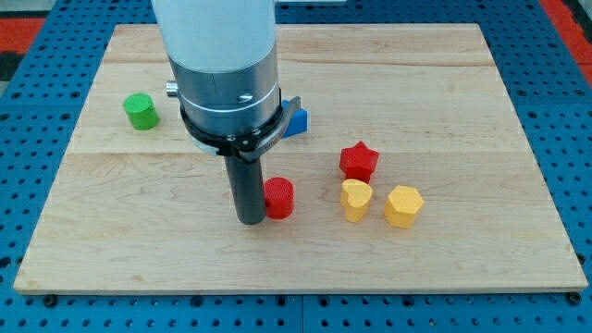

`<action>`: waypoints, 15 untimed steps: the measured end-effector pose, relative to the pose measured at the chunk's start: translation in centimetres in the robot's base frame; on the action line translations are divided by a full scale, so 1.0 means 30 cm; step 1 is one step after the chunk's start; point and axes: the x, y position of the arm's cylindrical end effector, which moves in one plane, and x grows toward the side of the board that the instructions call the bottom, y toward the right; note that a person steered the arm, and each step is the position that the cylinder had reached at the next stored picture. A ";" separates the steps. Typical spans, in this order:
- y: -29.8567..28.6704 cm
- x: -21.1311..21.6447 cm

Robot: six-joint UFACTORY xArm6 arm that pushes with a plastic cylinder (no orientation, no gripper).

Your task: Push red star towards the bottom left

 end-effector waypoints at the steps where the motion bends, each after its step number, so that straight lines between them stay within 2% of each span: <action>1: 0.005 0.000; 2: -0.008 0.002; 3: 0.053 0.128; 5: 0.726 0.128; 6: 0.956 0.094; 8: 0.929 -0.110; 10: 0.511 -0.148; 12: 0.460 -0.326; 15: 0.121 -0.316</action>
